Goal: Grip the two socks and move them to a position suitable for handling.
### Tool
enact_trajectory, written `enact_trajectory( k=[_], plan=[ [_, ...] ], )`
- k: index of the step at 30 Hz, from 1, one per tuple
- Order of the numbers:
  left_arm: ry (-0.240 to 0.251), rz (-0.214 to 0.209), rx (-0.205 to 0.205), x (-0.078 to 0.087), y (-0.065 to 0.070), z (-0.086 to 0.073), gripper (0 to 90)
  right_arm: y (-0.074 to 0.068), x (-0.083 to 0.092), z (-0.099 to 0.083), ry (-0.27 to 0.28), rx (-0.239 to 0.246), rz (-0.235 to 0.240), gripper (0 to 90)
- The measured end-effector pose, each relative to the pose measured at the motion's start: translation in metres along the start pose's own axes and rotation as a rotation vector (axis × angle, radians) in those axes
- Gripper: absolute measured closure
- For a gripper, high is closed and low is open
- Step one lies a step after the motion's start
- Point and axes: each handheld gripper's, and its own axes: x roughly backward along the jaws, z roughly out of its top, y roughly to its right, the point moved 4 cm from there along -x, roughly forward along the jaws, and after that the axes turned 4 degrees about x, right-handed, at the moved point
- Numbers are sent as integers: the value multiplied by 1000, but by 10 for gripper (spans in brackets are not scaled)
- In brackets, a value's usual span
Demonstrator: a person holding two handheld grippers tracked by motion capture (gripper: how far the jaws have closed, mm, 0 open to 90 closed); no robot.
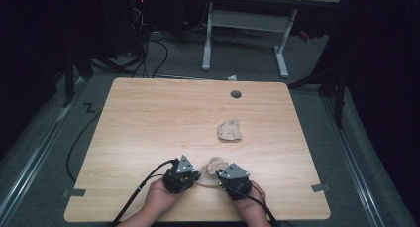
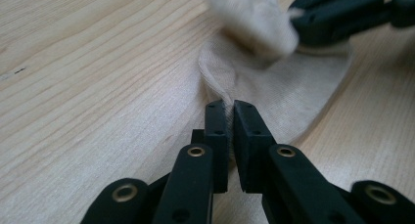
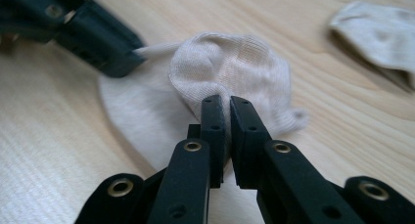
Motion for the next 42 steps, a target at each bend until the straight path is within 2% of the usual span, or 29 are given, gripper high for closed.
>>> enact_trajectory(
  k=[4, 6, 7, 9, 10, 12, 14, 17, 18, 20, 23, 24, 28, 30, 31, 32, 33, 35, 36, 37, 38, 40, 42],
  plan=[
    [-3, 0, -7, 1, 1, -1, 847, 17, 9, -10, 12, -77, -18, 826],
    [-3, 1, -9, 2, 2, -1, 844, 29, 17, -21, -1, -128, -41, 764],
    [-5, 2, -10, 2, 2, -2, 844, 29, 17, -21, -1, -128, -41, 764],
    [-5, 4, -17, 2, 2, -2, 842, 35, 23, -26, -4, -135, -87, 764],
    [-6, 4, -18, 3, 2, -2, 838, 42, 30, -27, 20, -157, -114, 762],
    [-6, 3, -19, 3, 2, -2, 836, 44, 34, -25, 35, -163, -131, 764],
    [-7, 4, -22, 3, 2, -2, 830, 46, 35, -17, 75, -149, -135, 790],
    [-11, 8, -31, 4, 2, -3, 825, 47, 27, -13, 54, -137, -131, 830],
    [-12, 10, -33, 5, 2, -3, 821, 48, 21, -13, 34, -130, -125, 853],
    [-13, 14, -36, 6, 1, -4, 816, 48, 8, -17, -21, -130, -85, 888],
    [-16, 13, -30, 10, -2, -7, 812, 43, -5, -24, -76, -121, -36, 893],
    [-17, 15, -30, 12, -2, -9, 805, 39, -5, -23, -68, -130, -10, 891],
    [-21, 36, -22, 22, -7, -18, 799, 32, -6, -21, -52, -113, 24, 889],
    [-22, 63, -23, 30, -12, -23, 792, 22, -8, -16, -45, -91, 65, 883],
    [-23, 78, -22, 34, -14, -26, 792, 22, -8, -16, -45, -91, 65, 883],
    [-19, 80, 4, 37, -16, -30, 792, 18, -9, -14, -42, -84, 83, 876],
    [-8, 69, 57, 40, -15, -33, 792, 14, -10, -12, -41, -76, 97, 866],
    [36, 69, 138, 44, -16, -39, 792, 6, -12, -7, -42, -52, 120, 857],
    [37, 78, 143, 48, -18, -41, 788, -3, -14, -2, -44, -32, 145, 851],
    [14, 92, 113, 53, -22, -45, 788, -3, -14, -2, -44, -32, 145, 851],
    [10, 98, 116, 56, -24, -47, 781, -6, -15, 0, -40, -14, 154, 851],
    [23, 95, 154, 60, -25, -50, 761, -12, -17, 5, -38, 7, 164, 842],
    [58, 93, 201, 62, -23, -51, 723, -14, -17, 10, -22, 14, 168, 829]
  ],
)
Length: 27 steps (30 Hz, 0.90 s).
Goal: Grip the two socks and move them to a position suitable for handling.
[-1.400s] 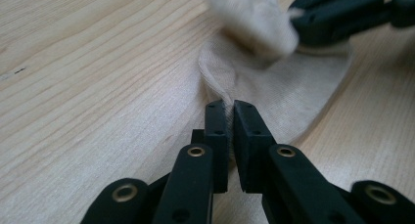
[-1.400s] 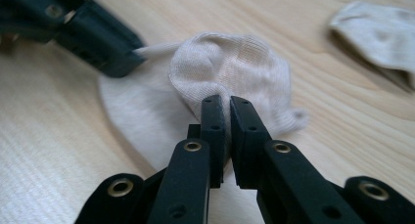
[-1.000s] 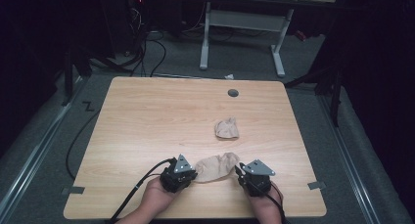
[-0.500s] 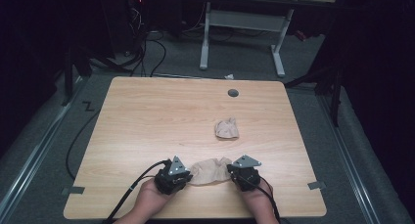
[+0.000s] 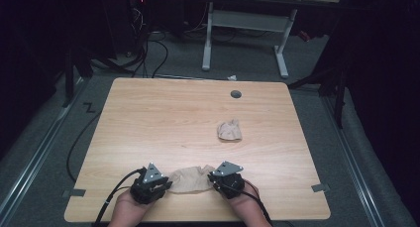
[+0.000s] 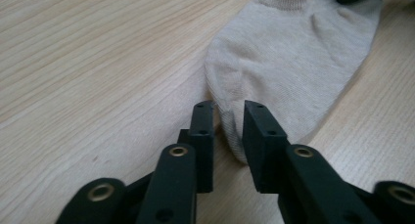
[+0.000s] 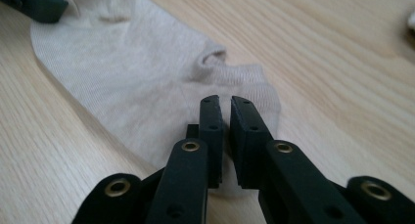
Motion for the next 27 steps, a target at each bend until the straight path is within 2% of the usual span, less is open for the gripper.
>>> enact_trajectory(
  k=[1, 2, 3, 5, 6, 10, 13, 17, 19, 20, 21, 24, 27],
  plan=[
    [19, -1, 33, 2, 1, 0, 698, 1, 0, 3, 19, -2, 0, 812],
    [16, 13, 1, 7, -5, 1, 673, 2, 1, 5, 37, -8, -2, 796],
    [4, 29, -49, 11, -10, 2, 646, 4, 2, 6, 45, -19, -11, 771],
    [23, 54, -69, 18, -17, 5, 606, 8, 2, 7, 57, -31, -20, 740],
    [26, 72, -92, 22, -22, 6, 587, 11, 3, 7, 58, -39, -24, 727],
    [48, 90, -67, 26, -34, 10, 536, 29, 6, 8, 89, -92, -49, 685],
    [62, 87, -59, 27, -40, 12, 506, 50, 11, 11, 96, -132, -117, 688],
    [80, 79, -65, 28, -44, 15, 473, 82, 14, 12, 95, -215, -177, 698],
    [95, 69, -61, 28, -45, 16, 460, 92, 14, 12, 88, -215, -197, 697],
    [102, 71, -63, 29, -46, 17, 445, 103, 12, 14, 75, -220, -225, 697],
    [109, 71, -66, 29, -46, 18, 445, 103, 12, 14, 75, -220, -225, 697],
    [161, 74, -77, 32, -46, 21, 403, 121, 6, 18, 68, -237, -245, 685],
    [218, 99, -86, 36, -43, 25, 373, 138, -1, 21, 58, -239, -272, 683]
  ],
)
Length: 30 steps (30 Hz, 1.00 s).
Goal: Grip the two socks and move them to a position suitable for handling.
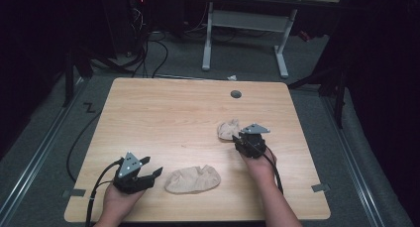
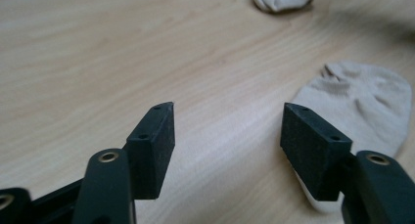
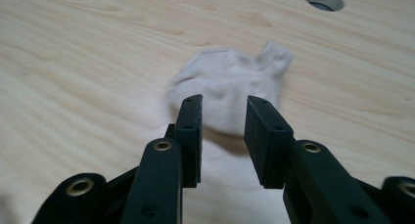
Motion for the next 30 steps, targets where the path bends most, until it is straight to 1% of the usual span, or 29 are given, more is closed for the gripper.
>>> enact_trajectory(
  k=[2, 3, 4, 6, 9, 10, 11, 14, 16, 17, 18, 19, 21, 22, 23, 24, 25, 26, 28, 30],
  plan=[
    [15, 17, -2, 1, 1, 2, 354, 6, -5, 3, -13, -7, -8, 679],
    [18, 21, 3, 0, 1, 3, 325, 12, -12, 6, -23, -19, -6, 671],
    [18, 21, 3, 0, 1, 3, 318, 12, -12, 6, -23, -19, -6, 671],
    [5, 21, 9, -1, -1, 2, 310, 15, -20, 10, -40, -19, -3, 657],
    [-10, 24, 23, -2, -3, 0, 305, 17, -36, 14, -85, -37, 10, 622],
    [-15, 22, 26, -2, -4, 0, 306, 18, -45, 15, -102, -57, 17, 611],
    [-25, 19, 28, -2, -5, -1, 306, 18, -45, 15, -102, -57, 17, 611],
    [-43, 9, 29, -4, -5, -4, 321, 19, -55, 15, -128, -56, 16, 617],
    [-49, 5, 32, -6, -5, -4, 339, 18, -60, 12, -147, -59, 20, 663],
    [-48, 3, 31, -6, -5, -4, 345, 16, -61, 9, -157, -59, 24, 675],
    [-49, 0, 30, -6, -4, -4, 356, 15, -60, 8, -152, -58, 26, 707],
    [-50, -2, 31, -6, -4, -4, 368, 12, -59, 8, -152, -54, 37, 735],
    [-50, 5, 31, -6, -4, -3, 393, 4, -56, 8, -159, -24, 46, 752],
    [-52, 10, 33, -6, -4, -3, 408, -1, -55, 8, -165, -8, 54, 755],
    [-54, 9, 38, -7, -4, -3, 424, -12, -51, 7, -161, 11, 77, 755],
    [-52, 4, 45, -7, -3, -3, 424, -12, -51, 7, -161, 11, 77, 755],
    [-52, 2, 46, -7, -3, -2, 431, -18, -50, 5, -150, 16, 90, 756],
    [-50, 0, 43, -8, -2, -2, 435, -25, -47, 4, -140, 22, 101, 755],
    [-62, -2, 25, -9, -1, -3, 437, -37, -43, 1, -127, 29, 122, 754],
    [-65, -3, 21, -10, -1, -3, 437, -50, -38, -1, -121, 36, 156, 748]
  ],
)
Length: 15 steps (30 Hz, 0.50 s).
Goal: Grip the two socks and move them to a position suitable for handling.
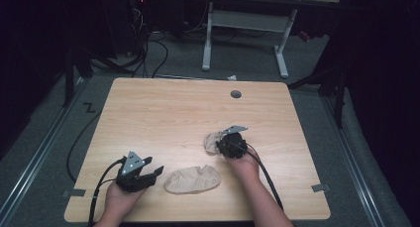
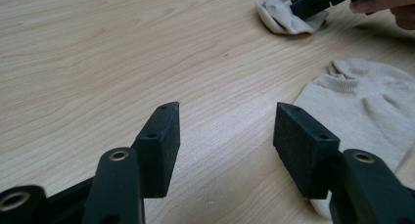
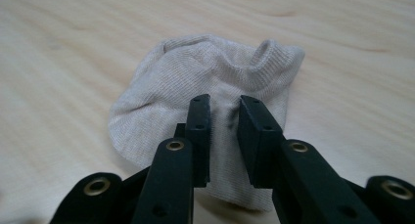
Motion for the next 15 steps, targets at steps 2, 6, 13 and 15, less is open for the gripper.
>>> enact_trajectory(
  k=[2, 6, 13, 15],
  plan=[
    [0, -4, 4, -1, 0, 0, 437, -13, 2, -2, 9, 21, 12, 746],
    [7, -16, 6, 1, 1, 2, 437, -31, 4, -6, 29, 28, 41, 741],
    [4, -19, 23, 0, -2, 1, 437, -46, 16, 1, 77, 91, -12, 603],
    [0, -19, 20, -1, -2, 1, 438, -56, 23, 7, 118, 124, -2, 575]
  ],
)
